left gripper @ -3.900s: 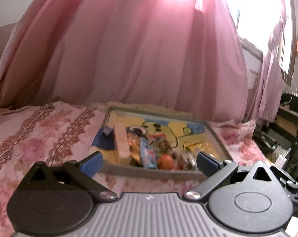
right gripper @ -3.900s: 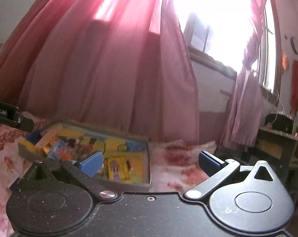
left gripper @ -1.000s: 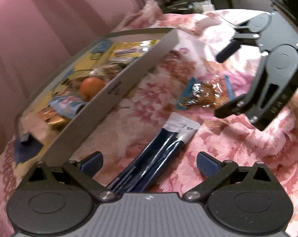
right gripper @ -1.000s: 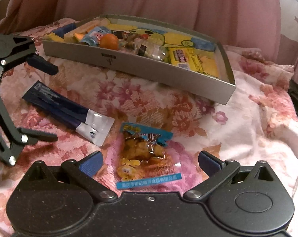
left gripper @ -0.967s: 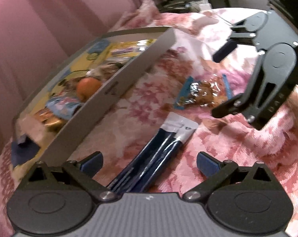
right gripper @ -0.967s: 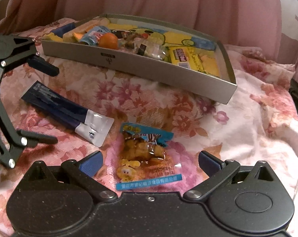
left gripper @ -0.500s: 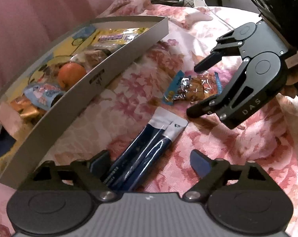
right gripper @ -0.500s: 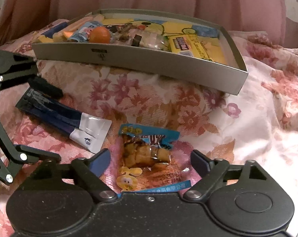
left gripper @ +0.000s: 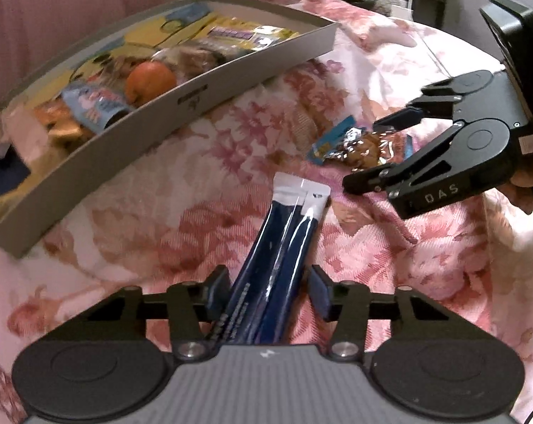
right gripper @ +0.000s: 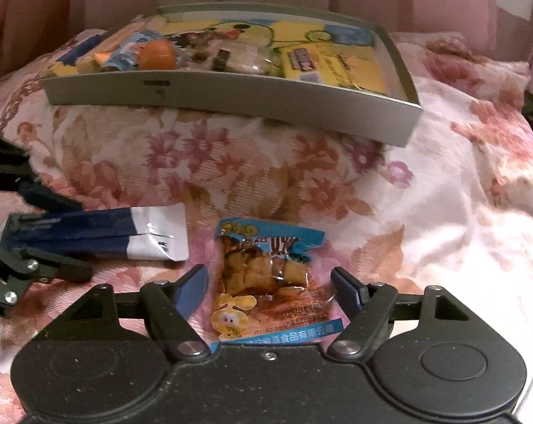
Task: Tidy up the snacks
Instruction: 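Grasp the blue stick packet with the left tool while the right tool grasps the clear snack packet, then lift and carry the blue packet and snack packet with both tools over the tray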
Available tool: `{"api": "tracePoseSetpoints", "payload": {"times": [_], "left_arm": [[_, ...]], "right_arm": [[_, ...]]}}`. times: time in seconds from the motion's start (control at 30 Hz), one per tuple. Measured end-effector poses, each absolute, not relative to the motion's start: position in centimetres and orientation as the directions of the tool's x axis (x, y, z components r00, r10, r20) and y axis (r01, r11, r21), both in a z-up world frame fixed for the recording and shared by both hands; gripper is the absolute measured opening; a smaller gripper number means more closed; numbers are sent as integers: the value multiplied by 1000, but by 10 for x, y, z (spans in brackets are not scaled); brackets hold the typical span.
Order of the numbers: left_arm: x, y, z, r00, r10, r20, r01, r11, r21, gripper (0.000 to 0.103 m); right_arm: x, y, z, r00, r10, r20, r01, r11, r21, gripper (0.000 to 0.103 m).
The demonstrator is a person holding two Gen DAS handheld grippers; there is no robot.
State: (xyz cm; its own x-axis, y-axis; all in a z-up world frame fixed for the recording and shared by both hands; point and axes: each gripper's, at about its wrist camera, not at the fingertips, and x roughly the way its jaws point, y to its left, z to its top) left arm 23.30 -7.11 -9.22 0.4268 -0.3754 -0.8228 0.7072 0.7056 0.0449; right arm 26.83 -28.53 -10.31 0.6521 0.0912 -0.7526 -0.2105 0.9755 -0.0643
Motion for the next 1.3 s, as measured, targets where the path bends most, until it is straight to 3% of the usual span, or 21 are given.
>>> {"api": "tracePoseSetpoints", "payload": {"times": [0.3, 0.47, 0.73, 0.93, 1.1, 1.3], "left_arm": [[220, -70, -89, 408, -314, -857, 575, 818, -26, 45], [214, -60, -89, 374, -346, -860, 416, 892, -178, 45], [203, -44, -93, 390, -387, -836, 201, 921, -333, 35], [189, -51, -93, 456, -325, -828, 156, 946, -285, 27], [181, -57, -92, 501, -284, -817, 164, 959, -232, 23], [181, -54, -91, 517, -299, -802, 162, 954, -252, 22]], "right_arm": [[263, -301, -102, 620, 63, -782, -139, 990, -31, 76], [255, -303, -102, 599, 61, -798, -133, 991, -24, 76], [235, -295, -101, 589, 87, -804, -138, 990, 6, 75], [221, -277, -103, 601, 106, -792, -185, 983, -8, 69], [211, -259, -103, 644, 86, -760, -244, 965, -97, 67], [206, -247, -104, 702, 48, -711, -283, 934, -217, 67]]}}
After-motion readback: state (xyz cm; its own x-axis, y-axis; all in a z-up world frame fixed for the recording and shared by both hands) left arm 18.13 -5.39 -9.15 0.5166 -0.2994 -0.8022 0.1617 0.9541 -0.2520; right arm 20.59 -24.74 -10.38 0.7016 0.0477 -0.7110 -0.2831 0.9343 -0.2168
